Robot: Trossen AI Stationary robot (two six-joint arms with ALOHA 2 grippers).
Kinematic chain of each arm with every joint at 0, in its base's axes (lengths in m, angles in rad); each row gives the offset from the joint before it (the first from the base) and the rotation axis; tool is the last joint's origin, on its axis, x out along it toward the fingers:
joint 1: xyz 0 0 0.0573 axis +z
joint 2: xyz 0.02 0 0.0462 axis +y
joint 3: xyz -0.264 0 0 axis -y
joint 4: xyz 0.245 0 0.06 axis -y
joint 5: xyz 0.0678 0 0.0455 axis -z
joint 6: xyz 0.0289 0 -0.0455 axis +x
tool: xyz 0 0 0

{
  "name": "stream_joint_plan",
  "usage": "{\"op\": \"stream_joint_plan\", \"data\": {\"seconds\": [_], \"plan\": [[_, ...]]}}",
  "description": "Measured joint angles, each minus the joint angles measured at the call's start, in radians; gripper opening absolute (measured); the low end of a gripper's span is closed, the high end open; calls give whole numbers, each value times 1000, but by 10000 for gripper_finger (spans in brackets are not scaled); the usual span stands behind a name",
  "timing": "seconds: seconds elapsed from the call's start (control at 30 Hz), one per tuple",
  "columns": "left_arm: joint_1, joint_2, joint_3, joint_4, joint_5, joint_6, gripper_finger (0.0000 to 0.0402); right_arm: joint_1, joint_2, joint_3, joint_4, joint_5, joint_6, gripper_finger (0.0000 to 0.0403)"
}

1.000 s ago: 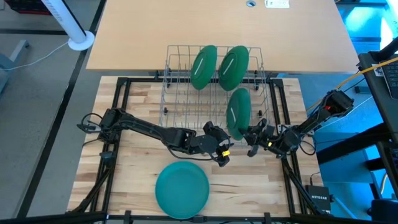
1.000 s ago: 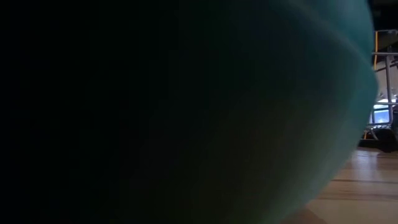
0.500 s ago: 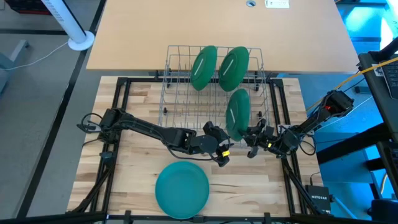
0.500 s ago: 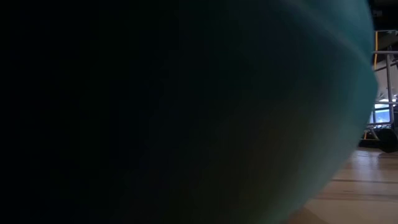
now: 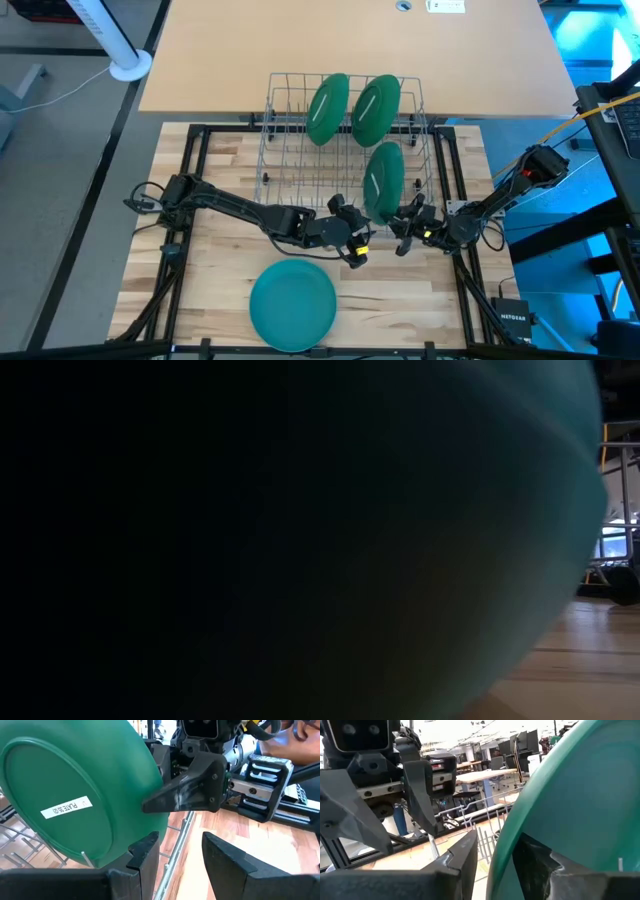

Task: Sort dishes
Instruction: Put the green plate in the dish rack

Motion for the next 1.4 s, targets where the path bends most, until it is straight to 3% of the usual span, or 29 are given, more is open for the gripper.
{"op": "stream_joint_plan", "data": {"seconds": [0.63,1.0,1.13,1.4], "plan": [[-9,-119,0,-25,-3,-31,140,9,-28,-15,-83,2,-113,122],[-3,-119,0,-125,-10,-93,140,165,-318,-159,-129,96,-117,122],[-1,-119,0,-133,-11,-94,140,228,-405,-159,-201,109,-189,122],[-3,-135,0,-182,-9,-57,140,411,-534,-160,-217,263,-380,122]]}}
